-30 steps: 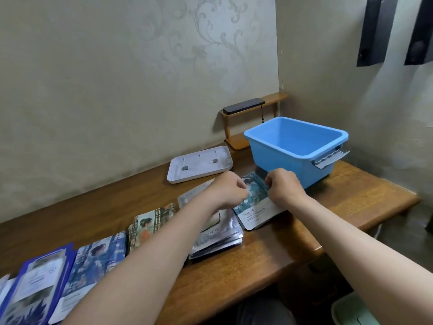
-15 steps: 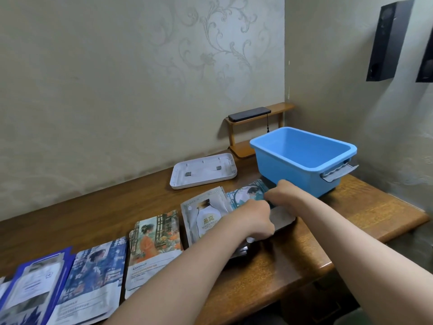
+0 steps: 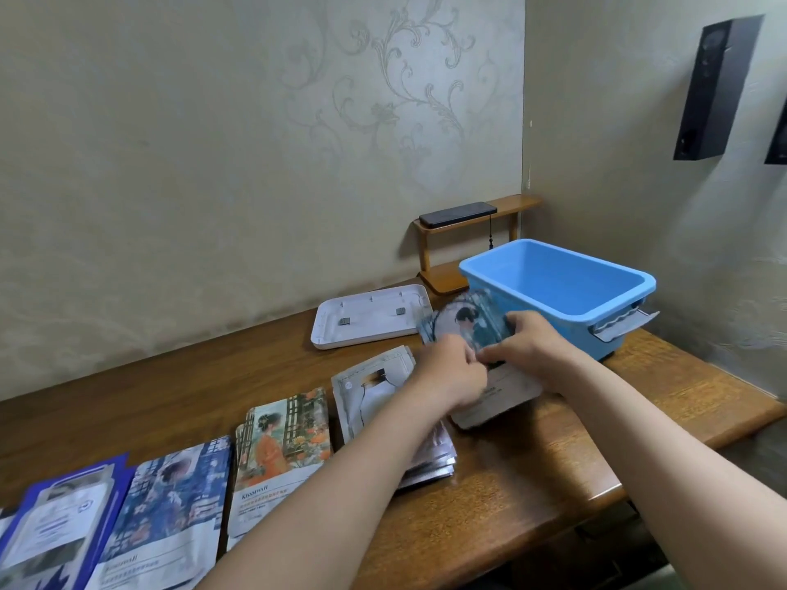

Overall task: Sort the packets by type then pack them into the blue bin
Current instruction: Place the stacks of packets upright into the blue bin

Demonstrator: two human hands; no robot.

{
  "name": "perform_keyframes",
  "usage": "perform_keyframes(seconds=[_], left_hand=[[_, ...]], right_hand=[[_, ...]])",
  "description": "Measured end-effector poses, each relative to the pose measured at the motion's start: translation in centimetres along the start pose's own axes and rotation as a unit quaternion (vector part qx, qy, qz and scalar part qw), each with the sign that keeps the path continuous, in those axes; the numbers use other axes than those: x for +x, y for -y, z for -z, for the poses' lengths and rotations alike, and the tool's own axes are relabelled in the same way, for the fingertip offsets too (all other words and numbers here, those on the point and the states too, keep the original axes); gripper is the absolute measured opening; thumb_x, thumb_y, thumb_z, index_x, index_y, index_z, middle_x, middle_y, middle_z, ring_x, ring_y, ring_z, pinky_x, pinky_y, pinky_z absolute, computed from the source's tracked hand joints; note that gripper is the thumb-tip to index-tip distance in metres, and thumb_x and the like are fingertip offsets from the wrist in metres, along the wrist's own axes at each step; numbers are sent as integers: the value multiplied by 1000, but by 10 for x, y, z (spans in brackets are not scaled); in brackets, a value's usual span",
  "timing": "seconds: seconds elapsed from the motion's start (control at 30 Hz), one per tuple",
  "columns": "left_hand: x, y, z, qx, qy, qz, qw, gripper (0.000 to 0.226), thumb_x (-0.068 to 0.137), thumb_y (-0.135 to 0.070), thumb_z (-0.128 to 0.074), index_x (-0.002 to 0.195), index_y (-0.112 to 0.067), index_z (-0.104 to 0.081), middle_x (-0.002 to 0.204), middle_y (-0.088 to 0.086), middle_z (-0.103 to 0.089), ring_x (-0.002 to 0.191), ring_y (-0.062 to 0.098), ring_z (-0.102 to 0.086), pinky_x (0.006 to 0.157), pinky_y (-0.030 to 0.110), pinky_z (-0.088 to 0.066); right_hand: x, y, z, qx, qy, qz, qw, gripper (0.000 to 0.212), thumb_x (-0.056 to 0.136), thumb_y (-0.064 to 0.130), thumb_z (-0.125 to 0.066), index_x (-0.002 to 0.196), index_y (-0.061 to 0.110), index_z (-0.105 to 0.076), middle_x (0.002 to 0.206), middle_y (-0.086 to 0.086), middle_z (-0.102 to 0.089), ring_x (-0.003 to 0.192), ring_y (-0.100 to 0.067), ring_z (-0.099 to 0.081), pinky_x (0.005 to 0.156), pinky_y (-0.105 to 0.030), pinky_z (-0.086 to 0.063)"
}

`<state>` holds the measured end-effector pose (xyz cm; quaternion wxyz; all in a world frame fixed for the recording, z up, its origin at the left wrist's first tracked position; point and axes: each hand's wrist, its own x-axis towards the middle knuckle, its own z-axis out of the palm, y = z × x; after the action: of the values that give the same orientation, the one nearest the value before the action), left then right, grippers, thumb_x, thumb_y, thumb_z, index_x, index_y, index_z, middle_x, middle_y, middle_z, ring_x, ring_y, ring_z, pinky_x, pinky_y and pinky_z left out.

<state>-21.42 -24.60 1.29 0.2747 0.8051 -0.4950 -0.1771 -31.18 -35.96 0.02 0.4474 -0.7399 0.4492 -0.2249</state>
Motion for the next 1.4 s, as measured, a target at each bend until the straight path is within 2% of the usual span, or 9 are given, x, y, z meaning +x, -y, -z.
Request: perform_keyframes(seconds=[0.13,0.2,0.33,0.4,0.47,0.53,0.77,1.0,1.4], left_hand=[[4,7,21,-121,-188,-4,975,12,95,-16,-58,106,-18,-56,111,3,-58,100,18,-59,68,17,-43],[7,14,26,-152,-233,-4,961,27,94,-21,-62,117,-18,-49,120,4,-51,105,18,-54,74,19,-41],[5,18,19,-277,-170,13,946,63,94,-20,-66,147,-14,-33,137,-3,-44,125,12,-48,103,27,-45],[2,18,10,-355,-134,1,925,35,91,-9,-66,121,-14,-49,117,-6,-61,109,11,-58,94,21,-52],[2,17,-3,-387,-129,-8,913,28,85,-7,-67,109,-16,-57,104,0,-71,101,18,-67,93,36,-59],[0,14,-13,-390,-118,-9,913,30,83,-9,-66,111,-18,-62,106,1,-73,103,18,-68,94,43,-59],[-3,11,-30,-414,-103,-41,903,33,86,-1,-62,117,-14,-62,109,3,-73,103,15,-68,79,25,-57],[-5,20,-34,-393,-90,-34,915,34,84,-8,-65,117,-15,-59,111,6,-71,107,18,-66,94,38,-57],[-3,22,-22,-395,-36,-72,915,35,80,-15,-84,111,-10,-69,105,4,-79,103,22,-73,92,45,-60]], right_hand=[[-13,8,6,54,-60,101,992,27,79,16,-86,96,19,-65,89,5,-72,79,-13,-69,61,-28,-53],[-20,6,5,78,-68,139,985,25,81,13,-84,99,17,-67,92,7,-73,80,-6,-69,63,-23,-54],[-33,-16,-1,172,-73,202,961,25,79,-1,-80,99,11,-71,91,0,-76,84,-8,-72,69,-27,-57],[-39,-31,-7,200,-74,208,955,25,80,-1,-80,100,12,-71,94,-3,-77,89,-18,-73,75,-36,-60],[-46,-43,-13,201,-74,211,954,27,80,-1,-80,101,13,-71,95,-2,-77,92,-19,-73,78,-39,-61],[-52,-51,-16,205,-76,217,952,30,80,-3,-80,101,17,-71,95,-1,-77,92,-18,-73,79,-38,-61],[-56,-59,-17,237,-84,223,942,27,78,-1,-82,98,14,-74,94,-3,-78,92,-21,-74,77,-44,-63],[-57,-59,-22,226,-94,253,936,31,78,0,-83,103,15,-75,99,1,-77,95,-15,-73,80,-40,-62],[-66,-46,-3,269,-75,268,922,29,79,-2,-82,104,8,-73,99,-4,-78,94,-21,-74,77,-34,-61]])
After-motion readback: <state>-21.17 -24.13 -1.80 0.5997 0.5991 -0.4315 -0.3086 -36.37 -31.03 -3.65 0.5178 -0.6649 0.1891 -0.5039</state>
